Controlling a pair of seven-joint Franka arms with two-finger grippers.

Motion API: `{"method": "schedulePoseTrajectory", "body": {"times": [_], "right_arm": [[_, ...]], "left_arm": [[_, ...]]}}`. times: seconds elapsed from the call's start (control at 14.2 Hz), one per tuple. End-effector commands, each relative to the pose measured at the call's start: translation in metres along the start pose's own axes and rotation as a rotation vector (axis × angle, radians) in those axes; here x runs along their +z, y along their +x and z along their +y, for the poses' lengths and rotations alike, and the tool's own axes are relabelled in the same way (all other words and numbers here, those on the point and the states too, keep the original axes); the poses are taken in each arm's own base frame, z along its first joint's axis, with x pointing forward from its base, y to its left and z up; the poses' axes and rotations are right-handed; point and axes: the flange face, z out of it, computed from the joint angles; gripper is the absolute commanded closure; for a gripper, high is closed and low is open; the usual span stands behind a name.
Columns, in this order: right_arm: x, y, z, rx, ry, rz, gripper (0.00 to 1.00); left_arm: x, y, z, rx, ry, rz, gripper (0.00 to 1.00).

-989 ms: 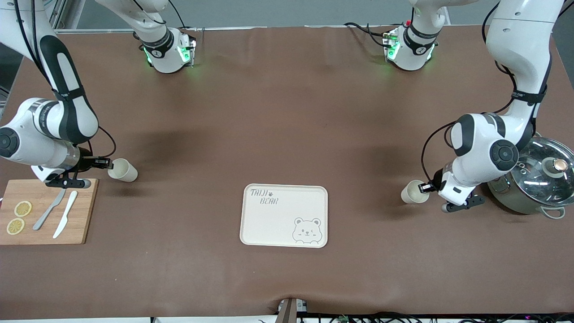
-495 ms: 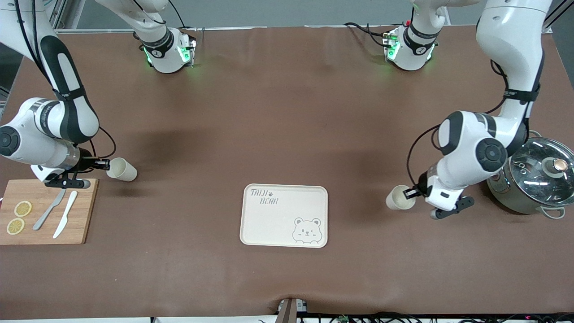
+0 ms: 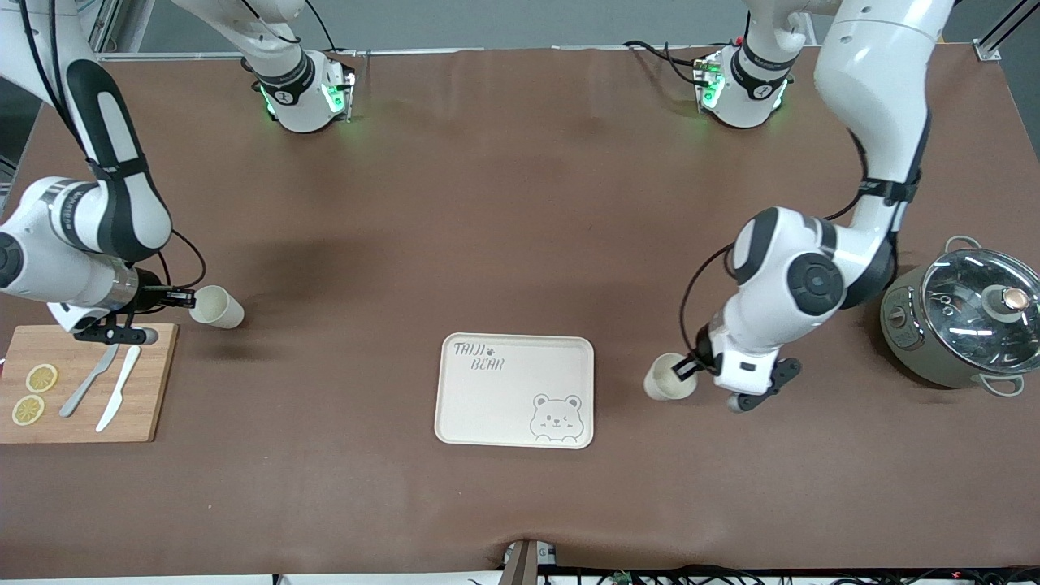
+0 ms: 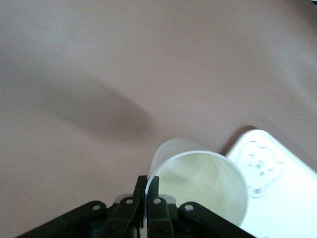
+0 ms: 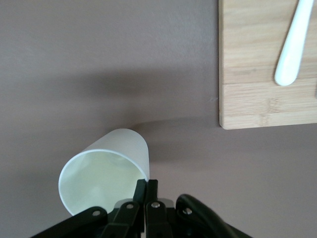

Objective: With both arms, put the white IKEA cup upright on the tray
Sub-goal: 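Carry the held cup over the tray with the left gripper, then place the left gripper's cup on the tray while the right gripper brings another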

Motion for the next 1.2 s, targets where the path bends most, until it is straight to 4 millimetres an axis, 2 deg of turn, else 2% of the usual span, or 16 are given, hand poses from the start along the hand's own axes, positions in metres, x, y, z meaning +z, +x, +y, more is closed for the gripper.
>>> {"method": "schedulePoseTrajectory", "body": {"times": [0.0, 0.07, 0.28, 0.35, 0.49, 0.64, 0.71, 0.85, 0.99, 1.13], "right_arm": [[-0.032, 0.006, -0.011, 0.036, 0.021, -0.007, 1.00], [-0.035, 0.006, -0.017, 0.036, 0.034, -0.006, 1.00], [-0.055, 0.015, -0.031, 0.022, 0.037, 0.033, 1.00], [-0.066, 0.020, -0.035, 0.017, 0.041, 0.056, 1.00], [-0.091, 0.031, -0.054, -0.004, 0.043, 0.106, 1.00], [-0.103, 0.039, -0.074, 0.000, 0.044, 0.124, 1.00], [-0.098, 0.043, -0.088, 0.005, 0.047, 0.117, 1.00], [-0.101, 0.046, -0.131, 0.042, 0.080, 0.122, 1.00], [-0.105, 0.046, -0.172, 0.086, 0.081, 0.128, 1.00], [-0.100, 0.046, -0.209, 0.145, 0.082, 0.121, 1.00]], "left_arm": [[0.007, -0.019, 0.045, -0.093, -0.039, -0.016, 1.00], [0.009, -0.029, 0.058, -0.113, -0.051, -0.016, 1.00], [0.022, -0.051, 0.073, -0.135, -0.062, -0.011, 1.00], [0.026, -0.054, 0.075, -0.148, -0.063, -0.012, 1.00], [0.039, -0.075, 0.083, -0.129, -0.054, -0.012, 1.00], [0.047, -0.074, 0.080, -0.122, -0.038, -0.005, 1.00], [0.056, -0.076, 0.079, -0.122, -0.026, -0.012, 1.00], [0.074, -0.094, 0.081, -0.097, -0.001, -0.024, 1.00], [0.079, -0.095, 0.079, -0.092, 0.010, -0.021, 1.00], [0.092, -0.099, 0.078, -0.086, 0.025, -0.027, 1.00]]}}
